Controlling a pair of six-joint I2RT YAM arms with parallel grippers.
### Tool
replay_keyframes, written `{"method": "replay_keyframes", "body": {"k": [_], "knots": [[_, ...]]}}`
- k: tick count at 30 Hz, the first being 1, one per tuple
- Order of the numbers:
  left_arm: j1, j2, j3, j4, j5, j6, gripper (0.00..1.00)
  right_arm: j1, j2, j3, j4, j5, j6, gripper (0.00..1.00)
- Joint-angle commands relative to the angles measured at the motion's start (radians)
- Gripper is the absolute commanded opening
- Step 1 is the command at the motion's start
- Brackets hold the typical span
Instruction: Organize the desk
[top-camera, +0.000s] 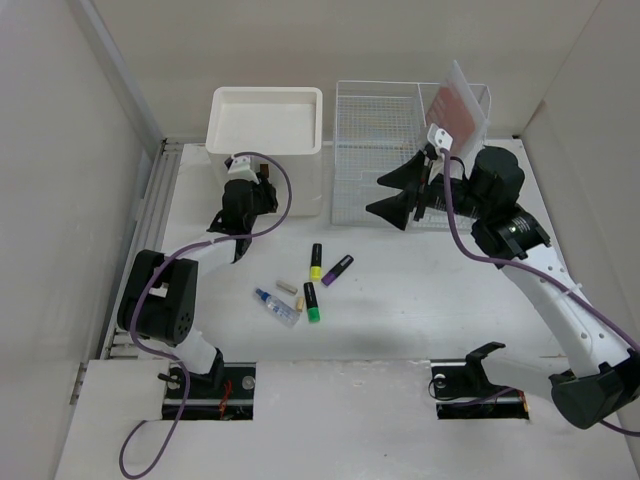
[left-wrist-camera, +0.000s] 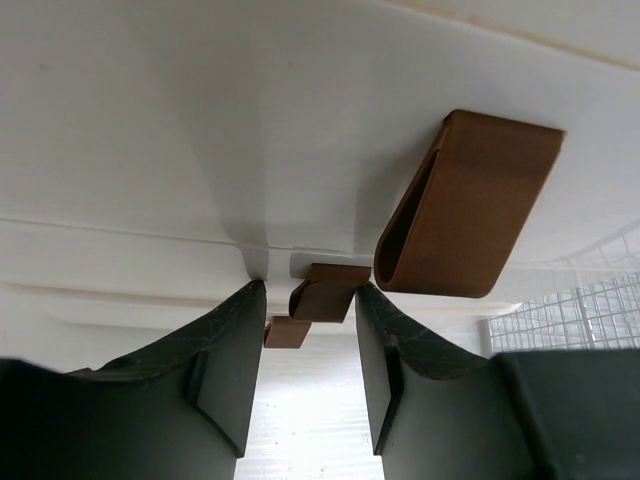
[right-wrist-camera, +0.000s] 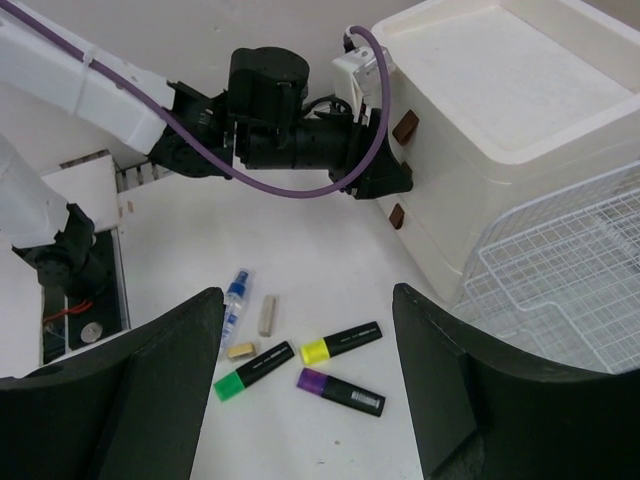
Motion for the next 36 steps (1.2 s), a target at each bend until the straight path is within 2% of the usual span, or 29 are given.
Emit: {"method": "replay_keyframes", "body": {"k": [1,7,14,22,36], "knots": [[-0.001,-0.006,0.052,0.056,0.009,0.003,0.37,-0.004,0.0,0.001,0.043,-0.03,-0.012,0.73],[-0.001,0.003,0.052,0.056,0.009,0.003,0.23,-0.004,0.0,0.001,0.043,-0.03,-0.012,0.73],[-0.001,-0.006,0.033,0.056,0.009,-0.006,0.01,-0.004,0.0,0.001,0.043,-0.03,-0.012,0.73],[-0.001,-0.055,-0.013,0.046,0.009,-0.016,0.0,-0.004,0.0,0.001,0.043,-0.039,-0.012,0.73],[-0.043,-0.223,-0.218,0.07,0.0,-0.055,0.0,-0.004,0.01,0.001,0.043,-0.049,-0.012,0.73]]}}
